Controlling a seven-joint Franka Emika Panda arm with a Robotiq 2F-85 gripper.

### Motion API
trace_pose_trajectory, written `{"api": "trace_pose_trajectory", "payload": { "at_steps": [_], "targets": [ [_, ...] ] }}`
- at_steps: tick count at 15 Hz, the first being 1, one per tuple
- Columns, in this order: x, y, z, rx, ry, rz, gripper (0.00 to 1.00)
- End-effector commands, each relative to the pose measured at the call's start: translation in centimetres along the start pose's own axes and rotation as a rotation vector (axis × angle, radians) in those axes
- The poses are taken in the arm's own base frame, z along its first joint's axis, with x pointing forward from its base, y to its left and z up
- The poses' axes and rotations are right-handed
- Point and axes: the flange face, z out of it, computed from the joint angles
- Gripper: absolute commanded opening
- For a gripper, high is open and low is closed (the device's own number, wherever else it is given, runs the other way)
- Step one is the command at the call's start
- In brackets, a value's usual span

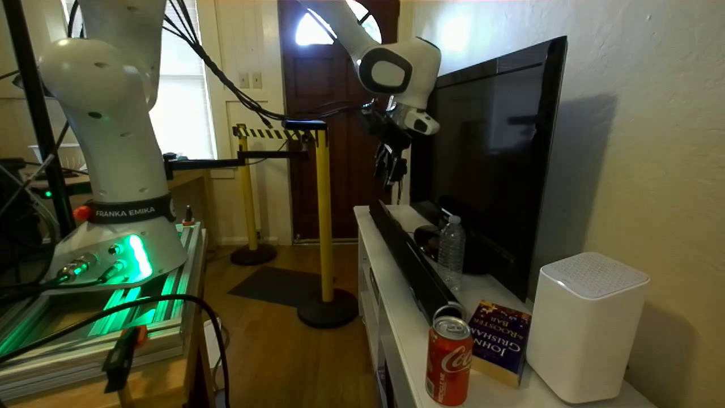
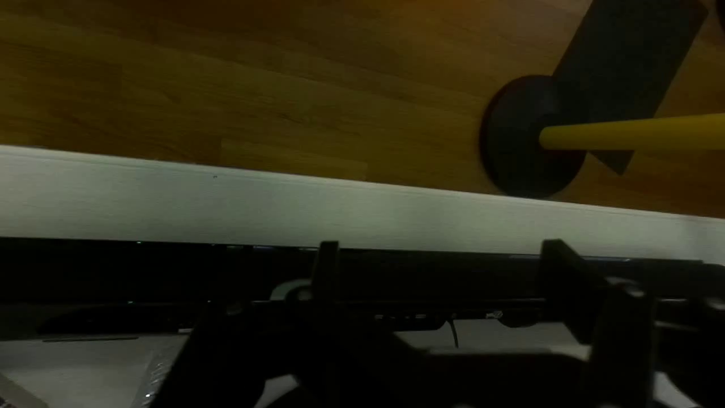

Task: Press the button on the black object

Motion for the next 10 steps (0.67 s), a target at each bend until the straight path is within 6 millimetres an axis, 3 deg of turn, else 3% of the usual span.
{"api": "trace_pose_trajectory", "payload": {
  "at_steps": [1,9,10],
  "targets": [
    [3.8,-1.6,2.8,-0.073,0.032,-0.007,0.59],
    [9.5,-2.4,5.8,-0.141,0.129,0.009,0.01],
    [9.9,-2.6,6.2,-0.137,0.139,0.013,0.00]
  ]
}}
